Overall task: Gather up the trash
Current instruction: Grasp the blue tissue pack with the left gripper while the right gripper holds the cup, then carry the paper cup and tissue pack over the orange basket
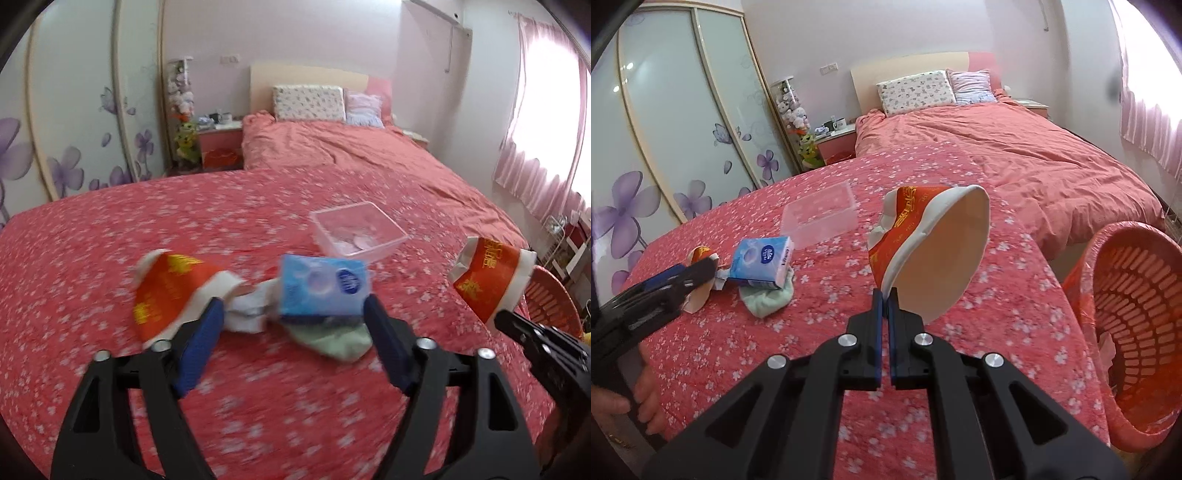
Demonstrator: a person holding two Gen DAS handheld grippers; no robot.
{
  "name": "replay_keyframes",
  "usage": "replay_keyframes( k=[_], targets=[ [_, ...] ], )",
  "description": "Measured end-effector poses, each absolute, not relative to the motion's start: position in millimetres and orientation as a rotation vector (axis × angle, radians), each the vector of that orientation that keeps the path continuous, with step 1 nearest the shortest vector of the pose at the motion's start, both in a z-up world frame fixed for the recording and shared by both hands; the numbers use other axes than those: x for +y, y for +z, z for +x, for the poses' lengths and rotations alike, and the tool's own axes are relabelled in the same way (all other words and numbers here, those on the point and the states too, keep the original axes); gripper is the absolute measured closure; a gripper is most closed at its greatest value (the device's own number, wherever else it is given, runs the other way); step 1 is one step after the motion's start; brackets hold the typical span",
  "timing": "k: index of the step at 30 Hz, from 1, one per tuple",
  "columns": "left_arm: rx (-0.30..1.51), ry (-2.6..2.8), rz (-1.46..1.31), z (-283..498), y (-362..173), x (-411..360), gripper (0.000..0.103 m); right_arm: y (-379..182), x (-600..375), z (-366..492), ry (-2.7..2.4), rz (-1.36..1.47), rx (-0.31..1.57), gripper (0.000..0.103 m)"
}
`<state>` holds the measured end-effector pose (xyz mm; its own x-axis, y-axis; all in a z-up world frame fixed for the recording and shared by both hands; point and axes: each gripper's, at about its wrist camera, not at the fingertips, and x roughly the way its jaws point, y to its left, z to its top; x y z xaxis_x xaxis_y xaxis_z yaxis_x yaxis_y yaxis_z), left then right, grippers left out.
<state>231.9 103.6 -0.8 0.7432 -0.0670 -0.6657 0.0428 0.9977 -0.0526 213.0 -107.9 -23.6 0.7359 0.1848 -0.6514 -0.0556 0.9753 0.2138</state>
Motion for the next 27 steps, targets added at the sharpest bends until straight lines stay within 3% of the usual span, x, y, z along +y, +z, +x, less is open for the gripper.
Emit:
replay_keyframes(
  k=[4,14,15,16,17,27],
  targets=[
    [0.762,-0.018,0.006,252.7,-14.0,84.3,0.012,-22.2,-117.0,209.4,0.138,0.201,0.724,0.099],
    [0.832,0.058,0.089,275.3,-35.6,62.6,0.01,-31.1,-135.4,207.1,0.146,0.238,0.731,0.099],
    [0.835,0.058,0.092,276.1,-37.0,61.5,0.013,-31.9,-136.8,206.7,0.144,0.241,0.731,0.099],
    [0.845,0.053,0.093,277.3,-39.6,60.7,0.026,-32.3,-137.1,206.3,0.144,0.244,0.731,0.099],
    [0.855,0.047,0.086,277.8,-40.6,61.4,0.029,-32.6,-138.2,205.8,0.144,0.245,0.73,0.099],
    [0.756,-0.05,0.011,242.8,-12.8,71.2,0.03,-22.4,-146.2,192.2,0.134,0.257,0.694,0.099]
  ],
)
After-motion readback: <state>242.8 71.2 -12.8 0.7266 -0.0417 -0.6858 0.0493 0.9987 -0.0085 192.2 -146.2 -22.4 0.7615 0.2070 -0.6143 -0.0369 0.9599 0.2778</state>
